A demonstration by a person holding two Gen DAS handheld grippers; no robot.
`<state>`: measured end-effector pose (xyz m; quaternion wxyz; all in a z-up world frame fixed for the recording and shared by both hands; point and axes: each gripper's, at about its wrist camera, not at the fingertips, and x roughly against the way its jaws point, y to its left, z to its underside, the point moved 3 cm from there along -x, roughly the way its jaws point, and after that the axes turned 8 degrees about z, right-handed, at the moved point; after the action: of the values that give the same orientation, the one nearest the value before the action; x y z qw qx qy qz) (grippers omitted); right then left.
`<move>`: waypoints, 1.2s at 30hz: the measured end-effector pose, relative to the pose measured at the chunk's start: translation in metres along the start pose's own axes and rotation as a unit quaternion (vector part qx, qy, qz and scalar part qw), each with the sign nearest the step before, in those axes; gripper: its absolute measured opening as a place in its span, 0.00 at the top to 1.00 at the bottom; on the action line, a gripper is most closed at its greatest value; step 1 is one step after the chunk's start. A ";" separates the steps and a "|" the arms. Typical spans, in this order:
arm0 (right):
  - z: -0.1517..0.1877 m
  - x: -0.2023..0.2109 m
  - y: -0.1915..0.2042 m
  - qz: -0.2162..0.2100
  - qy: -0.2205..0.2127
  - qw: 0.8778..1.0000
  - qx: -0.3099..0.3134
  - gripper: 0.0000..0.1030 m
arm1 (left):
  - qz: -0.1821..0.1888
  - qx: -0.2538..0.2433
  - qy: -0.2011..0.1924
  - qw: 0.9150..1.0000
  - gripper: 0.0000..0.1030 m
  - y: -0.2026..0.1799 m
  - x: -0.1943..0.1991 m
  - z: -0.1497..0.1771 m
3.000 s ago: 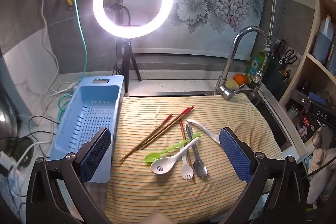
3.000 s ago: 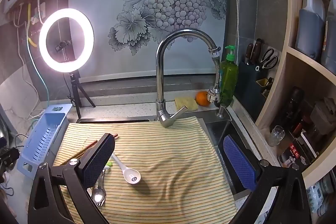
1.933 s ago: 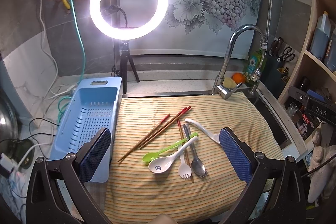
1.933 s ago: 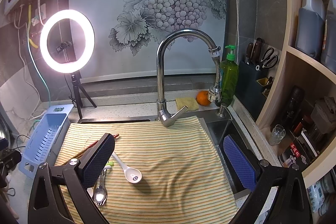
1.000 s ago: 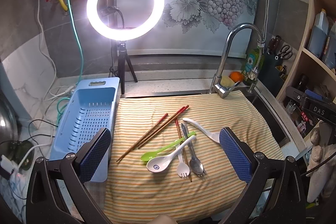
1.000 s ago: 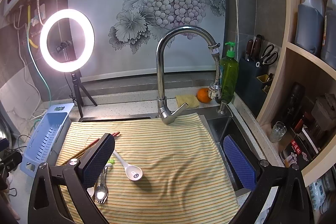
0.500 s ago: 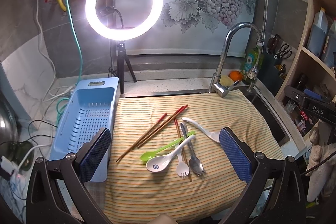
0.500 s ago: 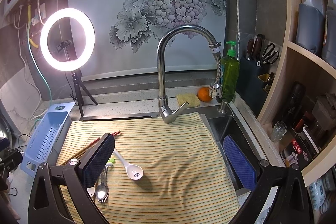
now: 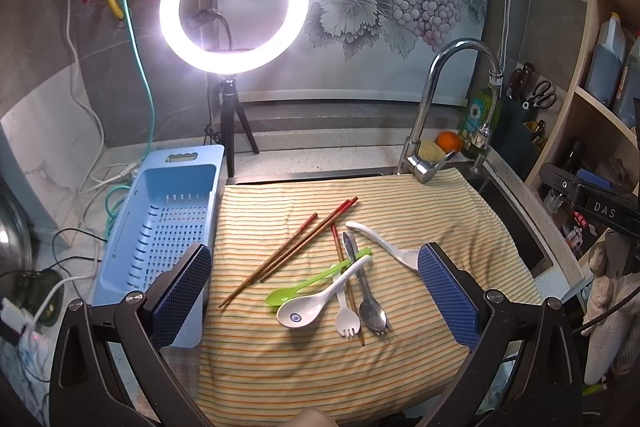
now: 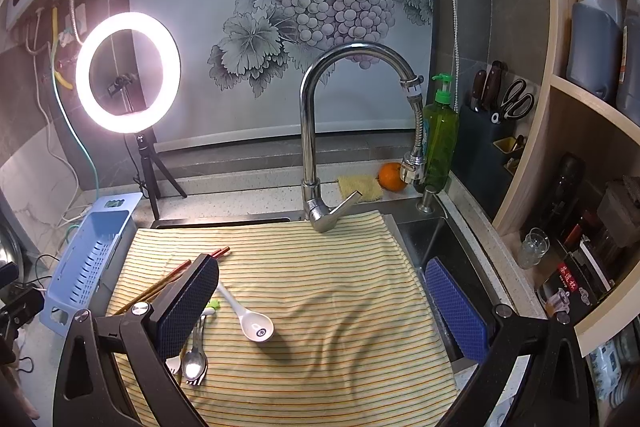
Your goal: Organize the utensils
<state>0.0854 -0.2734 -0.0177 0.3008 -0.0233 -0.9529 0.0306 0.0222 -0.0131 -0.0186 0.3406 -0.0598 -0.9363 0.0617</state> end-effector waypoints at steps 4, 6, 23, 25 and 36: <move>0.001 -0.003 0.002 0.000 0.003 1.000 0.001 0.01 | 0.000 0.001 0.002 1.000 0.01 0.002 -0.003 0.000; 0.002 -0.006 0.003 -0.001 0.005 1.000 0.002 0.01 | -0.001 0.003 0.006 1.000 0.01 0.004 -0.005 0.001; 0.005 -0.045 0.028 -0.075 0.050 0.996 0.013 0.01 | -0.039 0.024 0.033 0.998 0.01 0.037 -0.023 0.014; 0.006 -0.049 0.032 -0.085 0.054 0.995 0.017 0.01 | -0.041 0.024 0.034 0.998 0.01 0.039 -0.026 0.015; 0.006 -0.086 0.051 -0.131 0.089 0.986 0.052 0.01 | -0.040 0.025 0.058 0.997 0.05 0.042 -0.046 0.028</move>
<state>0.1540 -0.2287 -0.0756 0.3862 0.1146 -0.9145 0.0380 0.0423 0.0196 -0.0751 0.3978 -0.0173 -0.9148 0.0676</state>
